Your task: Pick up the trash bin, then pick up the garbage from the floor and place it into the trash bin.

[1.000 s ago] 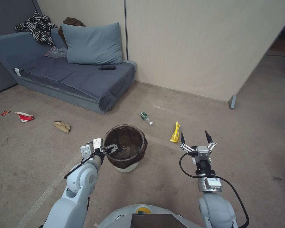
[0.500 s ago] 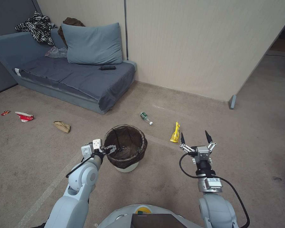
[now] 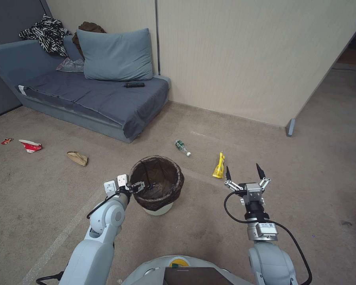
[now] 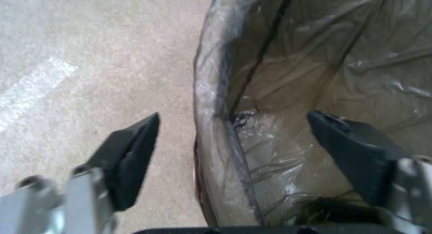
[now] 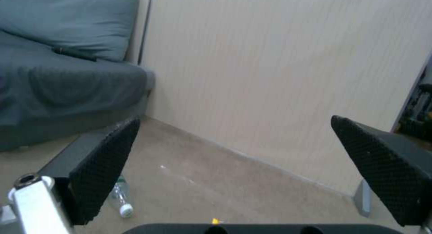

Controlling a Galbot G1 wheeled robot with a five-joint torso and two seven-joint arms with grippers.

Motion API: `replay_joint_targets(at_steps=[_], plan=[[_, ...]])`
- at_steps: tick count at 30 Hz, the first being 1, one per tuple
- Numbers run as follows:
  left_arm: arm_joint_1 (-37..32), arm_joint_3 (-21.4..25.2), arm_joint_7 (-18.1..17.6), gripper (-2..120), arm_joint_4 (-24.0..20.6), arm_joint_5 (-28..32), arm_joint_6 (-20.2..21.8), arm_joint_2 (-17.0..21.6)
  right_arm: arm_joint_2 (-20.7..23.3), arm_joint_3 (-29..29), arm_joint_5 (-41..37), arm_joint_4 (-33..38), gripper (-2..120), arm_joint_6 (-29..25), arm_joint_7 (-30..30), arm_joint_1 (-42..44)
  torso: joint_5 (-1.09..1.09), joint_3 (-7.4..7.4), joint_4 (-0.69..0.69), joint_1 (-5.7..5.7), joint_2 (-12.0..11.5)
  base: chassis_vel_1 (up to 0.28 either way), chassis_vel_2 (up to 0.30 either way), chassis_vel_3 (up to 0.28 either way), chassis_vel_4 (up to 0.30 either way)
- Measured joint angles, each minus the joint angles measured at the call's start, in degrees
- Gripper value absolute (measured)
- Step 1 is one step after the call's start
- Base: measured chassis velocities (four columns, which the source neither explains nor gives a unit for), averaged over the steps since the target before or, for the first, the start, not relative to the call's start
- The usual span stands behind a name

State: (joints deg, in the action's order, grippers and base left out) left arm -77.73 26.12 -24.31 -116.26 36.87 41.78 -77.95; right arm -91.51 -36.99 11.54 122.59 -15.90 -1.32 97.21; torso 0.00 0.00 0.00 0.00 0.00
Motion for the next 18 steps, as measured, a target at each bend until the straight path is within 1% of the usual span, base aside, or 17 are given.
replay_joint_targets(at_steps=[1, 2, 4, 5, 6, 8, 9, 11, 12, 13, 14, 15, 16, 17, 18], plan=[[0.2, 0.0, 0.0, 74, 0.4, 0.2, 0.0, -0.1, 0.0, 0.0, 0.0, 0.0, 100, 0.0, 0.0, 0.0, 0.00, 0.00, 0.00, 0.00, 0.0, 0.000, 0.000, 0.000, 0.000], [0.2, 0.0, 0.0, 74, 0.4, 0.2, 0.0, -0.1, 0.0, 0.0, 0.0, 0.0, 100, 0.0, 0.0, 0.0, 0.00, 0.00, 0.00, 0.00, 0.0, 0.000, 0.000, 0.000, 0.000], [0.7, 0.0, -0.1, 62, 1.6, 1.1, 0.1, -0.4, 0.0, 0.0, 0.0, -0.1, 100, 0.0, 0.0, -0.1, 0.00, 0.00, 0.00, 0.00, 0.0, 0.000, 0.000, 0.000, 0.000], [0.8, -0.1, -0.1, 59, 1.7, 1.3, 0.1, -0.4, 0.1, 0.0, 0.0, -0.1, 100, 0.0, 0.0, -0.1, 0.00, 0.00, 0.00, 0.00, 0.0, 0.000, 0.000, 0.000, 0.000], [0.8, -0.1, -0.1, 59, 1.7, 1.3, 0.1, -0.4, 0.1, 0.0, 0.0, -0.1, 100, 0.0, 0.0, -0.1, 0.00, 0.00, 0.00, 0.00, 0.0, 0.000, 0.000, 0.000, 0.000], [1.0, -0.3, 0.1, 48, 2.4, 1.9, 0.2, -0.6, 0.1, -0.1, 0.0, -0.1, 100, -0.1, -0.1, -0.1, 0.00, 0.00, 0.00, 0.00, 0.0, 0.000, 0.000, 0.000, 0.000], [1.0, -0.3, 0.1, 48, 2.4, 1.9, 0.2, -0.6, 0.1, -0.1, 0.0, -0.1, 100, -0.1, -0.1, -0.1, 0.00, 0.00, 0.00, 0.00, 0.0, 0.000, 0.000, 0.000, 0.000], [1.0, -0.5, 0.2, 36, 2.9, 2.6, 0.3, -0.7, 0.1, -0.1, 0.0, -0.1, 100, -0.2, -0.1, -0.1, 0.00, 0.00, 0.00, 0.00, 0.0, 0.000, 0.000, 0.000, 0.000], [1.0, -0.5, 0.2, 36, 2.9, 2.6, 0.3, -0.7, 0.1, -0.1, 0.0, -0.1, 100, -0.2, -0.1, -0.1, 0.00, 0.00, 0.00, 0.00, 0.0, 0.000, 0.000, 0.000, 0.000], [1.1, -0.6, 0.2, 33, 3.0, 2.9, 0.3, -0.7, 0.1, -0.1, 0.0, -0.1, 100, -0.3, -0.1, -0.1, 0.00, 0.00, 0.00, 0.00, 0.0, 0.000, 0.000, 0.000, 0.000], [1.1, -0.6, 0.2, 25, 3.4, 3.1, 0.2, -0.8, 0.1, -0.1, 0.0, -0.1, 100, -0.3, -0.1, -0.1, 0.03, -0.01, 0.00, 0.00, 0.0, 0.000, 0.000, 0.000, 0.000], [1.1, -0.5, 0.2, 22, 3.5, 3.2, 0.2, -0.8, 0.1, -0.1, 0.0, -0.1, 100, -0.3, -0.1, -0.1, 0.03, -0.01, 0.02, 0.00, 0.0, 0.000, 0.000, 0.000, 0.000], [1.1, -0.5, 0.2, 22, 3.5, 3.2, 0.2, -0.8, 0.1, -0.1, 0.0, -0.1, 100, -0.3, -0.1, -0.1, 0.03, -0.01, 0.02, 0.00, 0.0, 0.000, 0.000, 0.000, 0.000], [1.1, -0.6, 0.2, 15, 3.7, 3.2, 0.2, -1.0, 0.1, -0.1, 0.0, -0.1, 100, -0.3, -0.1, -0.1, 0.04, -0.01, 0.02, 0.00, 0.0, 0.000, 0.000, 0.000, 0.000], [1.1, -0.6, 0.2, 13, 3.8, 3.2, 0.2, -1.0, 0.1, -0.1, 0.0, -0.1, 100, -0.3, -0.1, -0.1, 0.04, -0.01, 0.02, 0.00, 0.0, 0.000, 0.000, 0.000, 0.000]])
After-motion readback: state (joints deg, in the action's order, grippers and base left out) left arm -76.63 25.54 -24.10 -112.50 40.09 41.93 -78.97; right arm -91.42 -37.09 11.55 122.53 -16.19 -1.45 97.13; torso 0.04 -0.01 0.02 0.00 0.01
